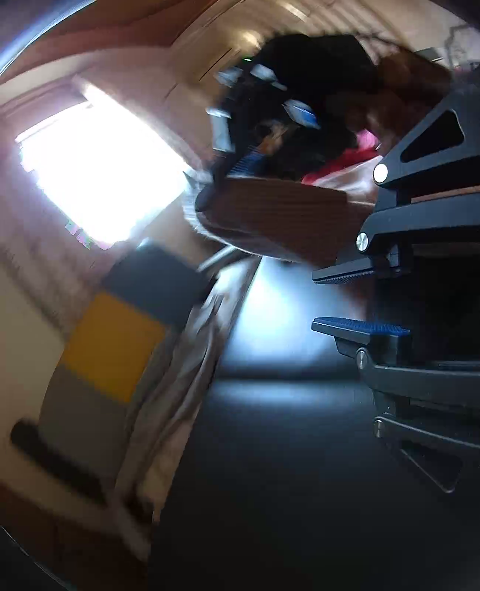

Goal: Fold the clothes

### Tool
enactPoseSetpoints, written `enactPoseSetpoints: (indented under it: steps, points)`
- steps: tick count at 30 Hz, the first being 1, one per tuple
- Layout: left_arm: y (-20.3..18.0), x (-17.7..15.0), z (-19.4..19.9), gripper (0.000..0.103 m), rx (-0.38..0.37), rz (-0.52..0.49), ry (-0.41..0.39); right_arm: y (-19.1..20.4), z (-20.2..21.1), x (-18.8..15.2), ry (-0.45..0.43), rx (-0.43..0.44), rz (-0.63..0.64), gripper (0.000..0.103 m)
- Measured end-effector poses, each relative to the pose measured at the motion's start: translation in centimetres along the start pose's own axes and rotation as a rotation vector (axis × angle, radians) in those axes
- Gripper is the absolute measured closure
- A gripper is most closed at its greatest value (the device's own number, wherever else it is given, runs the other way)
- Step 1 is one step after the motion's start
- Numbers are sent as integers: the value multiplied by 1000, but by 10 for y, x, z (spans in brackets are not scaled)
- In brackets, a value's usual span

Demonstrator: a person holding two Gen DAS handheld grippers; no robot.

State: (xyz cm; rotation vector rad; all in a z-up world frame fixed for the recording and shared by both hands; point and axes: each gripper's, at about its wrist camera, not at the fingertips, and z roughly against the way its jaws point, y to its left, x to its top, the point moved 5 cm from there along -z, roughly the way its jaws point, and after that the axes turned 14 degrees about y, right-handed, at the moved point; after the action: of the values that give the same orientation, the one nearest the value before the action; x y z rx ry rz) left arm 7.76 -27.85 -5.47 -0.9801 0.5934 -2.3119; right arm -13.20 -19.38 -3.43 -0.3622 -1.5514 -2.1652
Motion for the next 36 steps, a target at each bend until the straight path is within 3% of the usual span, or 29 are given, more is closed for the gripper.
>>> enactPoseSetpoints:
  steps: [2, 5, 9, 10, 11, 13, 14, 18, 27, 28, 30, 33, 34, 36]
  points:
    - [27, -3, 17, 86, 42, 42, -22, 29, -30, -7, 55, 41, 54, 94]
    - [64, -10, 39, 85, 98, 106, -48, 72, -74, -18, 137, 102, 135, 102]
    - [105, -29, 59, 83, 130, 182, -62, 130, -132, -32, 247, 184, 243, 101]
    - [111, -34, 60, 82, 136, 188, -57, 139, -144, -38, 274, 189, 272, 93]
    - [115, -39, 59, 80, 141, 185, -45, 131, -143, -47, 292, 139, 298, 85]
    - [123, -49, 58, 80, 151, 178, -22, 95, -122, -62, 294, 43, 291, 31]
    - [127, -54, 57, 79, 157, 175, -11, 74, -109, -69, 293, -10, 282, 27]
    - [139, -80, 50, 77, 160, 157, 56, -44, -47, -97, 254, -279, 125, 27]
    - [156, -116, 47, 64, 23, 294, 98, -207, 169, -162, 91, -662, -205, 24]
    - [156, -114, 45, 62, 18, 299, 100, -219, 188, -166, 74, -701, -227, 18]
    - [157, -109, 39, 59, -2, 311, 126, -208, 188, -147, 53, -755, -171, 11]
    - [151, -104, 28, 57, 0, 292, 159, -193, 176, -120, 54, -814, -9, 8]
    - [148, -103, 25, 56, 3, 284, 169, -184, 157, -110, 73, -834, 58, 2]
    - [140, -103, 18, 52, 13, 239, 189, -171, 116, -93, 152, -870, 212, 0]
